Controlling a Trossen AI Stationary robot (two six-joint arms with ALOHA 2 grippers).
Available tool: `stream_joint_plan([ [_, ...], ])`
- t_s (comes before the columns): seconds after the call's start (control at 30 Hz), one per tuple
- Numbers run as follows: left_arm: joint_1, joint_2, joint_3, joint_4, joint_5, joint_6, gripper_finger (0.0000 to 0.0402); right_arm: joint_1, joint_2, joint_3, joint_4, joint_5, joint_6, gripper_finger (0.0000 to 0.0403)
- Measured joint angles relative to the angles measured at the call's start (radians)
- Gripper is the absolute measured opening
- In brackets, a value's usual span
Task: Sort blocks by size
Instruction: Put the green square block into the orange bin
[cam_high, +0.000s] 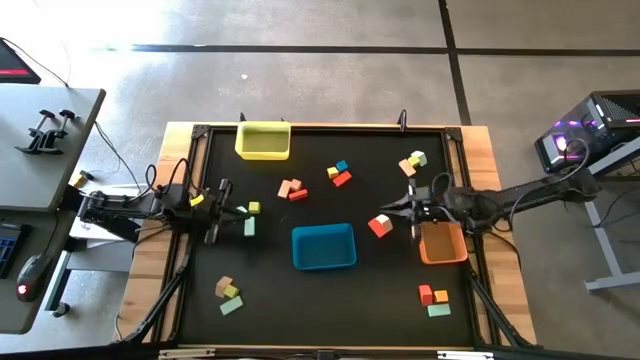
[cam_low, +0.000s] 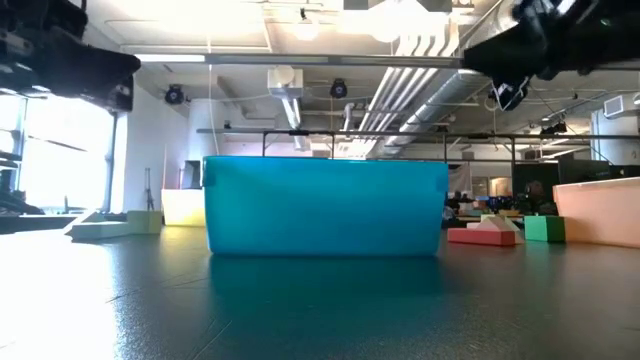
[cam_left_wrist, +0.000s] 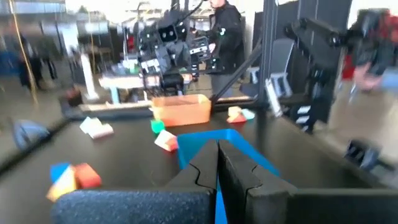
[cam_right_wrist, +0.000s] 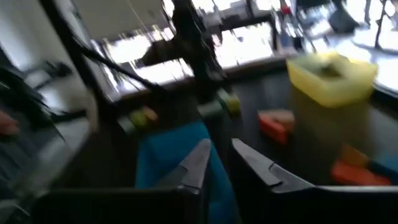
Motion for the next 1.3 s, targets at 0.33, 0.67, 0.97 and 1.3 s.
stream_joint_plan([
  [0.33, 0.0, 0.0, 0.0, 0.0, -0.017, -0.129, 0.0, -0.001, 0.218, 0.42, -0.823, 0.112, 0.148, 0.0182],
  [0.67, 0.0, 0.0, 0.0, 0.0, -0.025, -0.127, 0.0, -0.07, 0.425, 0.494, -1.084, 0.011, 0.18, 0.0242],
  [0.97, 0.0, 0.0, 0.0, 0.0, -0.107, -0.126, 0.0, -0.22, 0.637, 0.494, -1.1, -0.071, -0.121, 0.0286],
  [1.3, 0.0, 0.0, 0.0, 0.0, -0.112, -0.134, 0.0, -0.269, 0.782, 0.494, -1.134, -0.069, -0.372, 0.0289],
])
